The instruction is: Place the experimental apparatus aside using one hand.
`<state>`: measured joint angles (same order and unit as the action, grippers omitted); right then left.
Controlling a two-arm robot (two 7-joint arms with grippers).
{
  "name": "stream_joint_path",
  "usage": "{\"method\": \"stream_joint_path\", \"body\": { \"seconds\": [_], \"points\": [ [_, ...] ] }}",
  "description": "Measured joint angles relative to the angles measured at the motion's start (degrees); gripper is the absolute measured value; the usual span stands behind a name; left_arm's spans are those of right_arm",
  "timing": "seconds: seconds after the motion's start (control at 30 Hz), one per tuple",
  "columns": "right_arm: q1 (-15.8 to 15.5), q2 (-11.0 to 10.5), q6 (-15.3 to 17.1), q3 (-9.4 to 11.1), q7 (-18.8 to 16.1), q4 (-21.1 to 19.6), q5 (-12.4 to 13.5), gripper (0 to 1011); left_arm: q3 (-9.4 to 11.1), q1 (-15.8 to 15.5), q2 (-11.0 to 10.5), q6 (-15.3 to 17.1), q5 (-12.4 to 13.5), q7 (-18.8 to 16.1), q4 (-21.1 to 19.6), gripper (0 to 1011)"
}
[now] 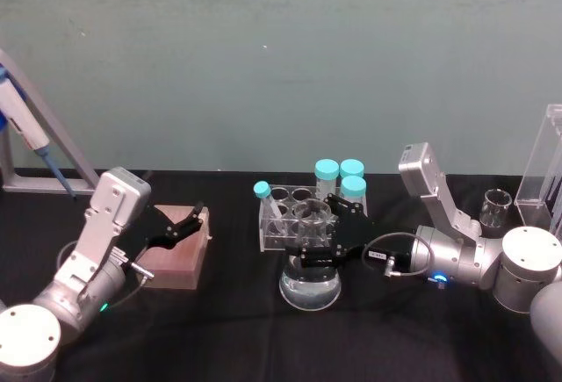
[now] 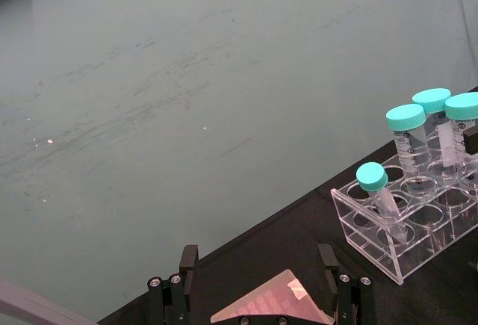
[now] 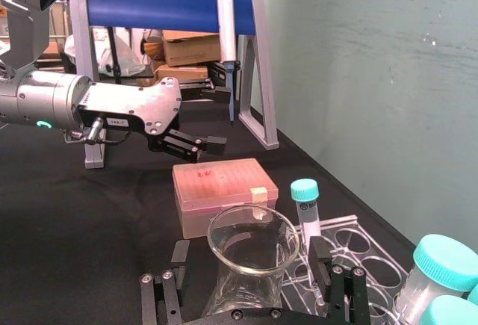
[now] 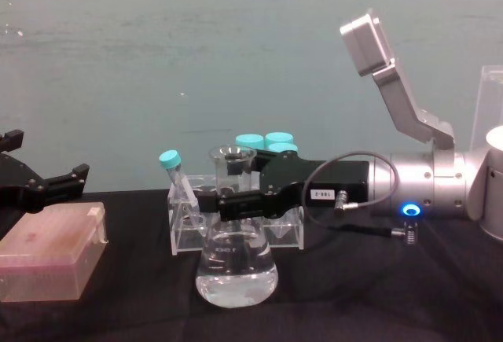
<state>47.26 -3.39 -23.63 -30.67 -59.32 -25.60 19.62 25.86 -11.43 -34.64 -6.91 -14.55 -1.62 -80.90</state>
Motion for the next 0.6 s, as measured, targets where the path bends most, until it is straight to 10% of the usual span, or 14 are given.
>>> {"method": "stream_joint_path", "body": {
  "seconds": [0.6],
  "points": [
    [-0.5,-0.2,0.3,0.0,0.8,-1.0,-0.6,1003,0.0,0.0,0.0,0.0,0.0,0.0,0.0,1000]
  ]
}}
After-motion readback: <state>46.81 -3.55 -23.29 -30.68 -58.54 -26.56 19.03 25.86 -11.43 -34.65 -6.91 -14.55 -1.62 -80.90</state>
